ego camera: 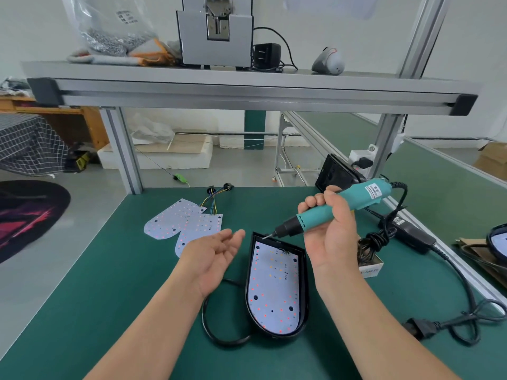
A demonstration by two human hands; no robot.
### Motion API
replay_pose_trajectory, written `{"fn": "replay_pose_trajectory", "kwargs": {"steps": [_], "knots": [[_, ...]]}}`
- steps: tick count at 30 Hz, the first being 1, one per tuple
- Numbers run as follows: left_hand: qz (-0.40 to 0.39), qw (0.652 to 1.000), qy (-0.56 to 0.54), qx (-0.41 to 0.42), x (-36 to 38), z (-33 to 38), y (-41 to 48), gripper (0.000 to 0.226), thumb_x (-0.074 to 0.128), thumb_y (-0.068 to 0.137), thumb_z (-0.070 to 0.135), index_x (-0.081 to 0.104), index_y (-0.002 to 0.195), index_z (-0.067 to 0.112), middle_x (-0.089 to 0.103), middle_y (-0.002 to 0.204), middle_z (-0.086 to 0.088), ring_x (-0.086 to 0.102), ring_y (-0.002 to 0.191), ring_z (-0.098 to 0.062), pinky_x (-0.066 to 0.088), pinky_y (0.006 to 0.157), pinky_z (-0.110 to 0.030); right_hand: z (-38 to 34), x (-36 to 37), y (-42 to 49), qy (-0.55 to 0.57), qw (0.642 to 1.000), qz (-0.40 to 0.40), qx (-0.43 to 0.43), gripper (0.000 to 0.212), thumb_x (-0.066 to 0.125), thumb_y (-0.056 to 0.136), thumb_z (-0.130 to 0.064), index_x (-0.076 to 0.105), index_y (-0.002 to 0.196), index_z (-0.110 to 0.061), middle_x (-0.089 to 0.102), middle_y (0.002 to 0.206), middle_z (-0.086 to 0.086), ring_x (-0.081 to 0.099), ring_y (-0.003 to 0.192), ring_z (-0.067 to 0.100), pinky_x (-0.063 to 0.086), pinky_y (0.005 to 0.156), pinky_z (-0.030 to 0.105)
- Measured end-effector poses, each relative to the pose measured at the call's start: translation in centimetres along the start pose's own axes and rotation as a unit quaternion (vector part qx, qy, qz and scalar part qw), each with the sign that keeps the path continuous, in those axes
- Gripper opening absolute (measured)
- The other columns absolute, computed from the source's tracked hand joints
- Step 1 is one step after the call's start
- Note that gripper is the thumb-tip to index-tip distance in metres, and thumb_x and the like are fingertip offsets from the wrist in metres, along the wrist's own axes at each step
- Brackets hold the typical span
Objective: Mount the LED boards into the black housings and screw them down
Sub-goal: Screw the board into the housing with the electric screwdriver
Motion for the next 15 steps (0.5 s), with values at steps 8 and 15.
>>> {"fn": "replay_pose_trajectory", "kwargs": {"steps": [8,15], "knots": [[0.017,0.996,0.07,0.048,-0.1,-0.3,-0.1,0.015,0.041,0.113,0.0,0.056,0.111,-0.003,0.08,0.099,-0.021,0.081,0.088,-0.024,0.063,0.062,-0.024,0.1,-1.0,-1.0,-0.001,1.0,-0.02,0.016,0.014,0.061,0.095,-0.004,0.062,0.103,-0.015,0.05,0.08,0.004,0.056,0.073,0.021,0.053,0.076,0.035],[0.033,0.985,0.149,0.082,-0.2,0.2,-0.1,0.025,0.064,0.106,0.033,0.065,0.101,0.009,0.072,0.071,0.002,0.054,0.047,-0.005,0.039,0.039,-0.016,-0.1,-1.0,-1.4,-0.003,1.0,-0.025,0.019,0.015,0.059,0.095,-0.003,0.063,0.102,-0.015,0.051,0.078,0.004,0.057,0.073,0.021,0.053,0.076,0.035]]}}
Point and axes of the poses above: each hand's wrist, its own y-axis towards the middle knuckle, its own x-axis out of the palm, z = x × y, the point moved 2 cm from there along y, towards the middle knuckle
